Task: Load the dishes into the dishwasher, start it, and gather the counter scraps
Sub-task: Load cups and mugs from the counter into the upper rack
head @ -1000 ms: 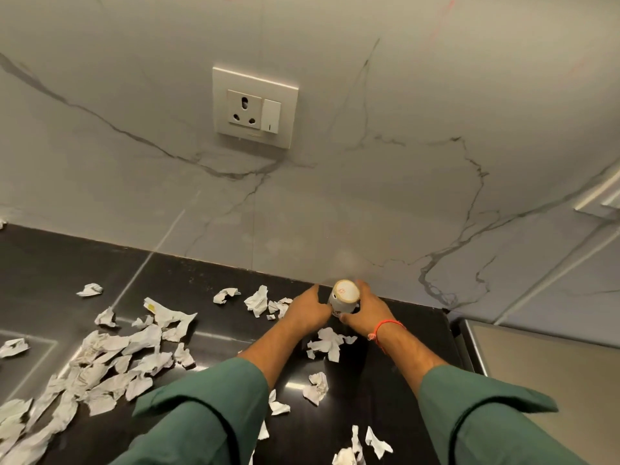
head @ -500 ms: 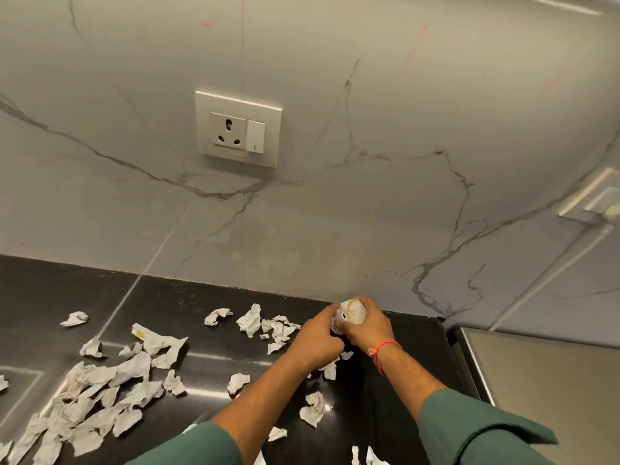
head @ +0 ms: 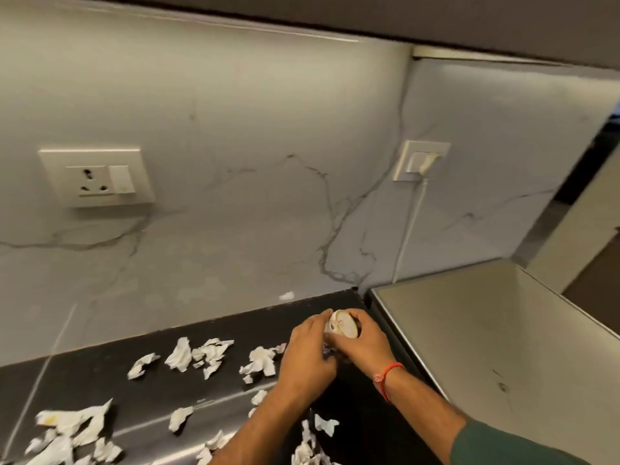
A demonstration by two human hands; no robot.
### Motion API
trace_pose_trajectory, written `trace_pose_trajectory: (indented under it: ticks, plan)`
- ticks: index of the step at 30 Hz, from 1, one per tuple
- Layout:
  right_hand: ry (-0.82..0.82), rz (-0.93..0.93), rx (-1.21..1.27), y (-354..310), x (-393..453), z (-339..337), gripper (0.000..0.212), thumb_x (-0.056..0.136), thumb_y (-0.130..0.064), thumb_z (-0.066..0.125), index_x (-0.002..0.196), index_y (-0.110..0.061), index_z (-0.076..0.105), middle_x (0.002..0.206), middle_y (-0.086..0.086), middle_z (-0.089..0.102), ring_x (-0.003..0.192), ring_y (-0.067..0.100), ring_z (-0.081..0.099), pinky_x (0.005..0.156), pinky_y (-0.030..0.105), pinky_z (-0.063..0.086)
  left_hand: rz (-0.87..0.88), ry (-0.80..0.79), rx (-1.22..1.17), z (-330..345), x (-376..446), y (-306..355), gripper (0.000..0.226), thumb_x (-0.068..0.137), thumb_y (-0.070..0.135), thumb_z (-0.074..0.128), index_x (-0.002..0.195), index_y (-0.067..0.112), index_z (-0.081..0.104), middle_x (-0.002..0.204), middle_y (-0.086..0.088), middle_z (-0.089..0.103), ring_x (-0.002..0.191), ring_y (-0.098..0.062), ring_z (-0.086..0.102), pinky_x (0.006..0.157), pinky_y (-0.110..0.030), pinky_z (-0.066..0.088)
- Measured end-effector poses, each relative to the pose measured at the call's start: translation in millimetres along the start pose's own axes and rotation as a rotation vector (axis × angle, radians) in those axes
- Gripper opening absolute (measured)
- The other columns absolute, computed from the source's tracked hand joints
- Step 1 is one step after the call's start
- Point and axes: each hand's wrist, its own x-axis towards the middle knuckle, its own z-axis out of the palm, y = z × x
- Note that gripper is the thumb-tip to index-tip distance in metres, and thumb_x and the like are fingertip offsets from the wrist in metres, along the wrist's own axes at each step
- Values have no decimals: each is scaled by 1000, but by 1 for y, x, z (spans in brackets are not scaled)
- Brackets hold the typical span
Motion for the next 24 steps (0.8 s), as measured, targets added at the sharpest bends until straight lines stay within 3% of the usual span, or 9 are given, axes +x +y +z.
trace_pose_trajectory:
  ticks: [5,10,12,16,21,24]
  plan:
    - [47,-33,8,17,-28,-63,69,63,-41,92,122,-36,57,109,-13,67,100,7,67,80,27,61,142,-72,28,32,-4,50,85,76,25,72,151,37,35,147,14,48,136,-9,43,114,-34,39]
    - [142,-58,-24,33,-66,-135,76,64,-38,93,127,-40,51,107,-12,67,96,3,67,70,11,53,218,-170,-18,75,-11,105,62,67,30,73,122,47,49,109,22,63,99,2,61,87,-31,55]
    - [172,-47,4,43,-82,-163,78,67,-37,92,132,-41,48,110,-10,65,96,5,66,69,12,53,196,-225,-82,93,-19,126,53,68,31,74,113,46,52,100,23,67,92,3,64,83,-30,57]
    - [248,-31,61,79,-126,-223,65,74,-34,88,129,-34,54,116,-11,64,100,6,65,73,13,54,155,-321,-245,147,-43,172,57,68,38,82,116,43,52,101,20,71,93,1,68,84,-29,59]
    - [279,16,78,136,-188,-292,51,77,-39,85,122,-32,62,115,-19,66,104,-5,61,83,13,52,158,-391,-283,223,-88,216,63,70,30,88,124,33,55,105,14,72,94,0,69,82,-25,59]
    - [278,38,72,149,-206,-308,53,77,-44,84,123,-33,61,116,-17,66,104,1,62,87,16,52,137,-403,-302,246,-102,225,63,71,24,88,125,30,56,106,13,71,96,-3,68,84,-26,58]
